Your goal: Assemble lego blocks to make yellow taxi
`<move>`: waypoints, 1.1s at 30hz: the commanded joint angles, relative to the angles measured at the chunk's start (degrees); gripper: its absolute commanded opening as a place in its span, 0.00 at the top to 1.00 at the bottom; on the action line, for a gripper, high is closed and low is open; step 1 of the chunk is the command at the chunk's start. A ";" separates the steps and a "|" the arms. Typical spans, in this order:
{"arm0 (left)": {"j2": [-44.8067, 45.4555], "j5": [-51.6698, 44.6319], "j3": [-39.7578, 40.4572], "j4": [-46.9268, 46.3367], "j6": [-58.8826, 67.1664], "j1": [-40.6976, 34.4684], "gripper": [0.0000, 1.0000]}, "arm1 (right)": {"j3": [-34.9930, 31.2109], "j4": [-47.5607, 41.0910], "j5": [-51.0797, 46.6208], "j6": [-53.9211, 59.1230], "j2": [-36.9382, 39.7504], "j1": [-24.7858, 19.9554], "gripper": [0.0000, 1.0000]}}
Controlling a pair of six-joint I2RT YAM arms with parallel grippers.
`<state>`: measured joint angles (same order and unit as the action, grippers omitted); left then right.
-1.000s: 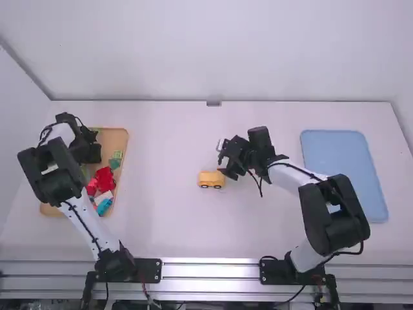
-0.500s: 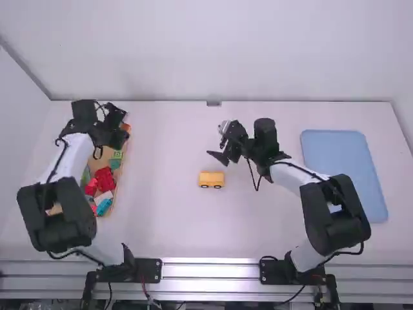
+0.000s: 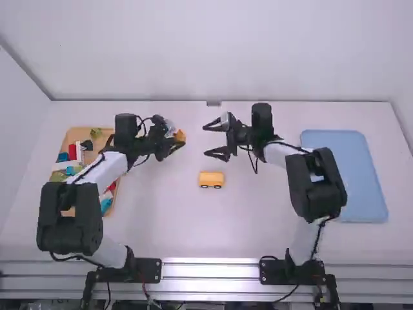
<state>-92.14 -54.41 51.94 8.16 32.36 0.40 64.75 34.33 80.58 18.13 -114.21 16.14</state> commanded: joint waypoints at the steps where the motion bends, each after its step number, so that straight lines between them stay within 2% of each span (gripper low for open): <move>1: 1.16 -7.45 -2.80 4.55 -5.20 -2.47 0.96 | 3.34 0.17 7.76 -2.64 -0.76 1.70 0.03; 3: 1.16 -7.15 -4.00 7.37 -5.18 -3.43 0.95 | 3.89 0.20 8.02 -3.34 -0.79 2.23 0.05; 6: 1.16 -7.82 -6.88 16.37 -10.84 -4.92 0.95 | 5.09 -0.13 8.15 -3.37 -0.79 3.21 0.18; 7: 1.16 -7.82 -6.88 16.37 -10.84 -4.92 0.95 | 5.09 -0.13 8.15 -3.37 -0.79 3.21 0.18; 8: 1.16 -9.22 -7.65 19.82 -13.53 -4.92 0.96 | 5.33 -0.24 8.15 -3.39 -0.79 3.19 0.23; 10: 1.16 -11.21 -8.28 22.14 -13.68 -4.92 0.96 | 5.44 -0.17 8.13 -4.48 -0.79 3.15 0.28; 14: 0.94 -12.13 -8.63 23.85 -14.73 -4.92 0.98 | 5.40 0.37 8.17 -6.29 -0.79 3.78 0.44; 21: -0.11 -11.04 -8.61 24.00 -14.71 -4.90 0.96 | 5.35 0.42 8.59 -5.90 -0.79 4.24 0.53; 26: -0.98 -10.21 -8.61 24.26 -14.95 -4.92 0.92 | 5.38 0.39 8.57 -5.66 -0.79 4.98 0.73; 29: -0.98 -10.16 -8.61 24.26 -14.97 -4.92 0.88 | 5.35 1.11 8.59 -5.79 -0.79 4.94 0.80; 30: -0.98 -10.03 -8.61 24.26 -14.97 -4.92 0.84 | 5.35 1.55 8.55 -6.29 -0.79 4.92 0.82; 31: -0.98 -10.05 -8.61 24.26 -14.97 -4.90 0.71 | 5.35 1.73 8.52 -6.32 -0.79 4.87 0.84; 32: -0.98 -10.03 -8.61 24.26 -14.97 -4.90 0.54 | 5.35 2.08 8.52 -6.36 -0.76 4.66 0.85; 33: -0.98 -10.01 -8.61 24.24 -14.99 -4.92 0.28 | 5.35 2.91 8.31 -6.71 -0.76 4.28 0.85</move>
<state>-92.25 -65.14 43.86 32.47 17.39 -4.67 68.62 36.27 84.33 12.14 -114.56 20.14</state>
